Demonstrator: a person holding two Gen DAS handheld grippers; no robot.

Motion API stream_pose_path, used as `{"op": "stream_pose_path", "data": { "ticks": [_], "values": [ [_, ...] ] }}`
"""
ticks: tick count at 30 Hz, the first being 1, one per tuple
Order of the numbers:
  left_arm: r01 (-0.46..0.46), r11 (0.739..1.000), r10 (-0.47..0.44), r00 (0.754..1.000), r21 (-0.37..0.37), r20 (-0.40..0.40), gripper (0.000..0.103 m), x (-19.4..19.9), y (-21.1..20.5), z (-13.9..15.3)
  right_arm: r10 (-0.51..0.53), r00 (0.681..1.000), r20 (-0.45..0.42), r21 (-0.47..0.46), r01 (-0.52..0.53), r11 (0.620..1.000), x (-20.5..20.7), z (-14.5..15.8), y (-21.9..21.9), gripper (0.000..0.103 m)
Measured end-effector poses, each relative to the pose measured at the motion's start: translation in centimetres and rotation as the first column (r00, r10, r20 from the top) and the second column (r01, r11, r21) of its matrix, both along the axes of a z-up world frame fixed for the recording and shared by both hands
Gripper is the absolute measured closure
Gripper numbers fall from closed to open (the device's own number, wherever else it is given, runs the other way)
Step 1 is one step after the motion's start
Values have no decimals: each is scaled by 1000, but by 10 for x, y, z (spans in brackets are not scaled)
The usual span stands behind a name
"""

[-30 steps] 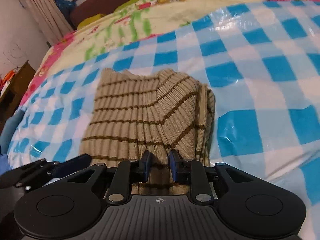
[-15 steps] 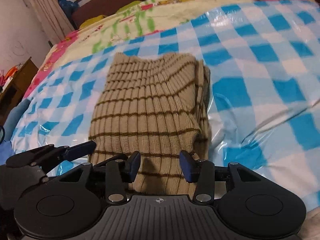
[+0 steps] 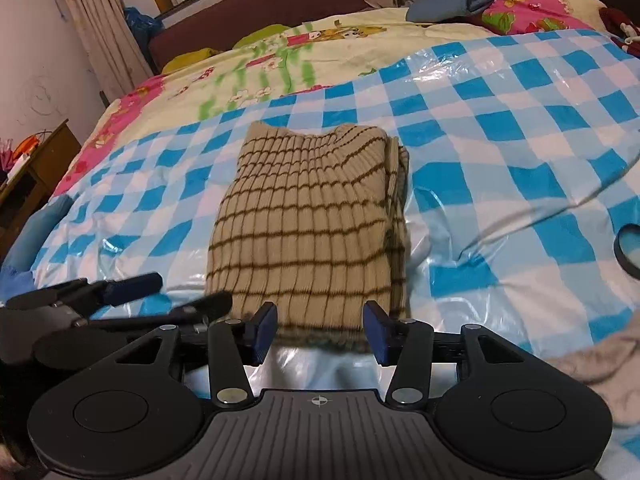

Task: Fold small clothes

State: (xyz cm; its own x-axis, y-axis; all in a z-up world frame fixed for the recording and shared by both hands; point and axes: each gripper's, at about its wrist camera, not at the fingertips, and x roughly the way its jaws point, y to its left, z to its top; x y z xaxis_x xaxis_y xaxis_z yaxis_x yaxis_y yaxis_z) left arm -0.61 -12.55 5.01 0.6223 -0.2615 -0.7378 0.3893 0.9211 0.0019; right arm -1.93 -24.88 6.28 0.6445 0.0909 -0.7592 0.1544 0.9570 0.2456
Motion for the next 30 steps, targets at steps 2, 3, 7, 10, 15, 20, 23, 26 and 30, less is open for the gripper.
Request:
{"op": "stream_pose_path", "data": {
  "ticks": [2,3,7,10,15,20,23,26,30],
  "values": [
    [-9,1000,9,1000,0,12,23,-4,3,3,-5,1000,2,5,5,1000,-4,0,1,56],
    [-12,1000,12,1000,2,22,23,-6,3,4,-7,1000,2,8,7,1000,-5,1,2,56],
    [-28,1000,28,999,11,24,23,-11,6,6,-12,1000,2,14,12,1000,-10,1,6,56],
    [-40,999,39,999,18,15,23,-15,7,6,-18,1000,-2,17,18,1000,-13,0,8,56],
    [-50,999,50,999,10,-16,23,-18,10,4,-24,1000,-7,25,24,999,-18,-1,10,56],
    [-57,998,57,997,-10,-49,23,-18,13,0,-27,1000,-13,27,27,999,-20,-3,11,56],
    [-57,998,56,997,-4,-56,23,-19,12,-2,-31,999,-23,29,31,999,-21,-5,11,56],
    [-53,999,54,997,7,-64,23,-19,11,-3,-35,999,-31,29,36,999,-22,-7,11,56],
    [-51,998,53,995,21,-88,23,-17,9,-6,-36,998,-43,26,37,999,-21,-9,11,56]
  ]
}}
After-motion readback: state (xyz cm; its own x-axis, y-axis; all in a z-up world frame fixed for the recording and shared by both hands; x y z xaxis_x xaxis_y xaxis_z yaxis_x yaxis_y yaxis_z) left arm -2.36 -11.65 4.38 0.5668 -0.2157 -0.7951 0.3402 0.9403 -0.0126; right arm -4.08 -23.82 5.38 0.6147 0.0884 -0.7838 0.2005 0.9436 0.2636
